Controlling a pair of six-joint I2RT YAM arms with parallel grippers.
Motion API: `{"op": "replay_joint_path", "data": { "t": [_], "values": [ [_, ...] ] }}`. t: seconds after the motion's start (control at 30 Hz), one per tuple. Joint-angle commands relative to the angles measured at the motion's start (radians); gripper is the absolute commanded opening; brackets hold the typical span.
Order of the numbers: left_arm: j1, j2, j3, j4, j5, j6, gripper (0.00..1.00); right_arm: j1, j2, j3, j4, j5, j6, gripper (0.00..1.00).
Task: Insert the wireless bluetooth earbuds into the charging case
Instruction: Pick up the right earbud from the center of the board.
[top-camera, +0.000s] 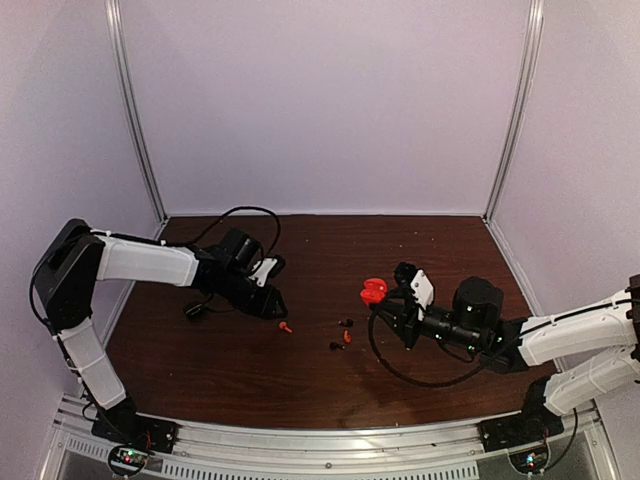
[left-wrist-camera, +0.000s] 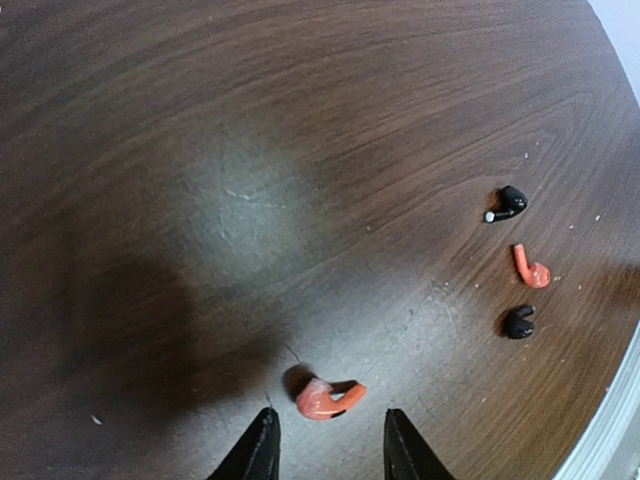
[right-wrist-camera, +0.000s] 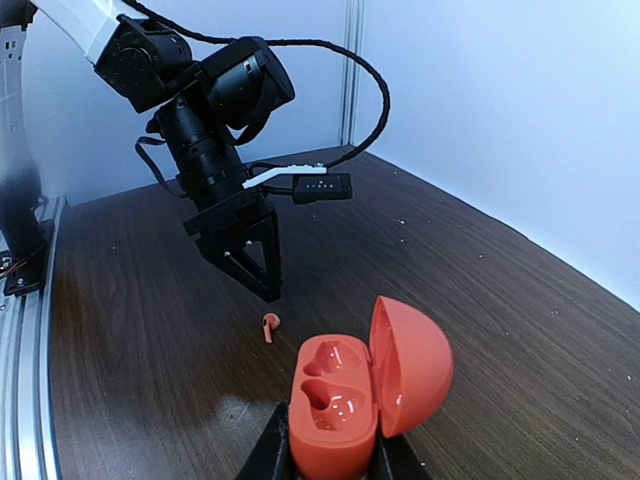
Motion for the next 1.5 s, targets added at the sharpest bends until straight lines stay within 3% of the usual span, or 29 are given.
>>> {"op": "replay_joint_path", "data": {
  "t": [0.0, 0.53, 0.8, 1.07, 1.27, 1.47],
  "values": [
    [-0.038, -0.020, -0.012, 0.063, 0.006, -0.219, 0.39, -0.001, -0.033, -0.011, -0.007, 0.035, 0.005, 0.08],
    [-0.090, 0.113, 0.074, -0.066, -0.129, -0.265, 0.40, -0.001, -0.038, -0.021, 0.000, 0.044, -0.003, 0.08],
    [-0.099, 0.152, 0.108, -0.063, -0.131, -0.257, 0.36, -0.001, -0.032, -0.021, 0.004, 0.042, -0.009, 0.08],
    [-0.100, 0.183, 0.116, -0.066, -0.115, -0.230, 0.26, -0.002, -0.034, -0.021, -0.003, 0.045, -0.012, 0.08],
    [-0.115, 0.188, 0.126, -0.096, -0.117, -0.206, 0.33, -0.002, -0.034, -0.018, -0.006, 0.045, -0.016, 0.08],
    [-0.144, 0.206, 0.145, -0.135, -0.167, -0.183, 0.29, -0.002, -0.030, -0.018, -0.003, 0.044, -0.015, 0.08]
  ]
}}
